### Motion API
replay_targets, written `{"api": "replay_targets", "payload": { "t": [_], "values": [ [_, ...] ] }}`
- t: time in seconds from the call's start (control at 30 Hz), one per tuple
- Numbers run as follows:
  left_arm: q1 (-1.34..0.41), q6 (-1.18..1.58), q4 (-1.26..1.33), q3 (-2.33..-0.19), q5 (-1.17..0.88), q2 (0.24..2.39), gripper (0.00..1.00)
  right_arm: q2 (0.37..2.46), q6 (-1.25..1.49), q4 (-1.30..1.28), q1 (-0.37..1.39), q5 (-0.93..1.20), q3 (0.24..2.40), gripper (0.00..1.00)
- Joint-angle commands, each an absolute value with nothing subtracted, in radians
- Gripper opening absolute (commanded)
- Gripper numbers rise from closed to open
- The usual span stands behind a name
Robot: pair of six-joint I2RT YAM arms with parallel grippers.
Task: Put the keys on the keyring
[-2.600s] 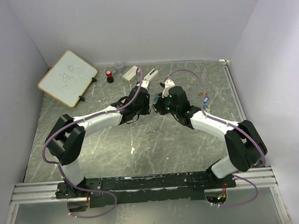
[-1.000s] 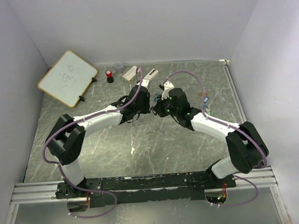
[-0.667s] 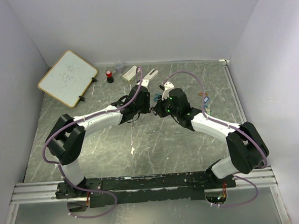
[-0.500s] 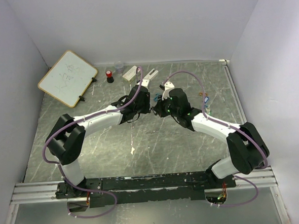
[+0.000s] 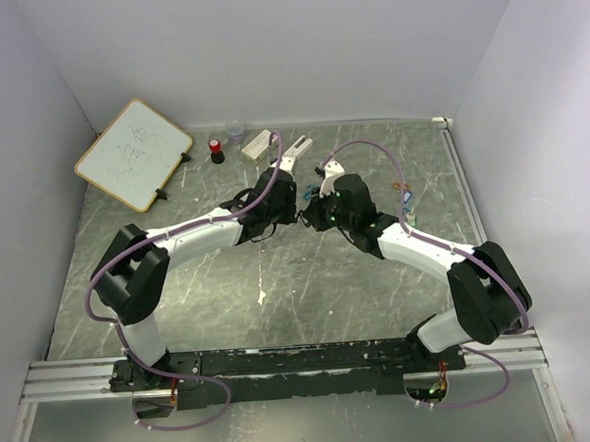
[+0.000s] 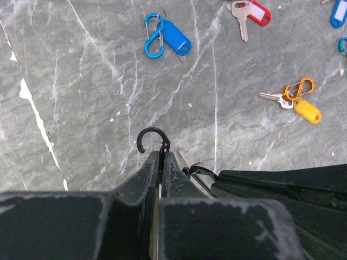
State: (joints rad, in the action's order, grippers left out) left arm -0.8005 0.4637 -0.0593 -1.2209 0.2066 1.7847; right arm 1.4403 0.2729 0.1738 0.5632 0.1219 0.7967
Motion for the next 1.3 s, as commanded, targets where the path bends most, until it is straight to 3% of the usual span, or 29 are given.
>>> {"api": "replay_targets", "payload": {
  "t": [0.0, 1.07, 1.17, 1.27],
  "values": [
    [-0.808, 0.457, -0.045, -1.267, 0.205, 1.807, 0.07, 1.413, 0.269, 0.191, 0.568, 0.126, 0.786, 0.0],
    [-0.805, 0.471, -0.06, -1.306, 0.241, 1.816, 0.07, 1.391, 0.274, 0.189, 0.568, 0.119, 0.756, 0.0],
    [-0.801, 0.473, -0.064, -1.311, 0.236, 1.816, 0.13, 1.39, 0.274, 0.188, 0.568, 0.118, 0.757, 0.0],
    [-0.795, 0.48, -0.069, -1.314, 0.231, 1.817, 0.34, 1.388, 0.273, 0.186, 0.568, 0.117, 0.759, 0.0]
  ]
}}
